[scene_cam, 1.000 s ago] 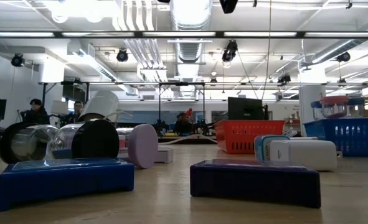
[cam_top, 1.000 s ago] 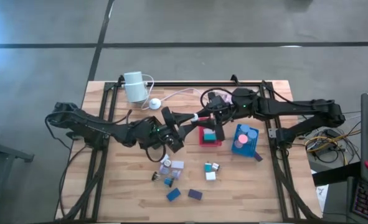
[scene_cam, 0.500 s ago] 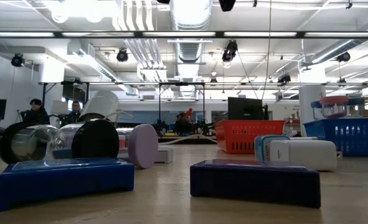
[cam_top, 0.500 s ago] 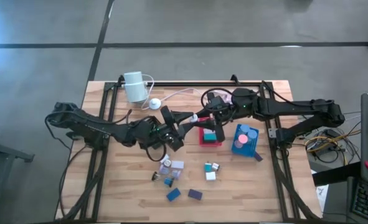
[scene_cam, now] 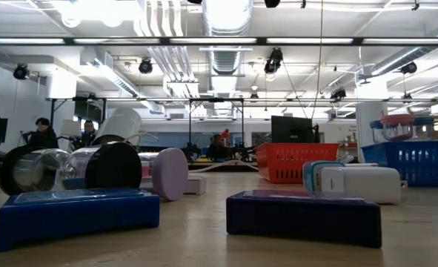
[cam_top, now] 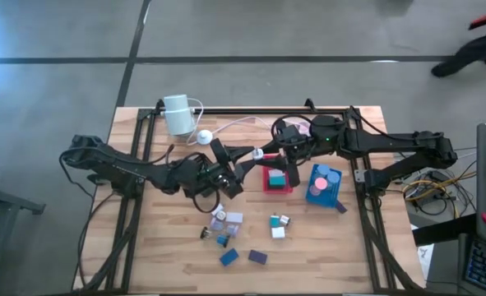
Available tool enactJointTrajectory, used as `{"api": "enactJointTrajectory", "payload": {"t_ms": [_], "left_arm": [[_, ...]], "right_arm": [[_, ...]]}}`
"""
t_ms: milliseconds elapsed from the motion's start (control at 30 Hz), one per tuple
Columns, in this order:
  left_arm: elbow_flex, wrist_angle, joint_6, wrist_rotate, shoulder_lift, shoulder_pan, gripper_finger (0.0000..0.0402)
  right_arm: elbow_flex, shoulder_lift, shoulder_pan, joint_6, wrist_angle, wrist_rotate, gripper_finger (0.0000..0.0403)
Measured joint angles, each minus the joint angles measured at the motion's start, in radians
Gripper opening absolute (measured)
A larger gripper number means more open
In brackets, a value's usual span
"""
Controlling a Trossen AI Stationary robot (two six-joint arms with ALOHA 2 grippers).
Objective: Pick & Place Office items
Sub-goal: Put the purple charger adaptor into the black bin
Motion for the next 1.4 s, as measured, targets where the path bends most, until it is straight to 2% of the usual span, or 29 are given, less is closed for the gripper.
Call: {"api": "enactJointTrajectory", "payload": {"t_ms": [367, 633, 1000, 1400], "left_arm": [[0.0, -0.008, -0.024, 0.075, 0.0, -0.003, 0.0221], [0.0, -0.007, -0.033, 0.073, 0.0, -0.003, 0.0155], [0.0, -0.008, -0.034, 0.053, 0.0, -0.003, 0.0155], [0.0, -0.008, -0.057, 0.04, 0.001, -0.003, 0.0155]], "right_arm": [[0.0, 0.0, 0.0, -0.005, -0.003, 0.0, 0.0129], [0.0, 0.002, 0.0, 0.007, -0.007, 0.0, 0.0129], [0.0, 0.003, -0.001, -0.011, -0.007, 0.002, 0.0133], [0.0, 0.004, 0.0, -0.041, 0.001, 0.004, 0.0175]]}}
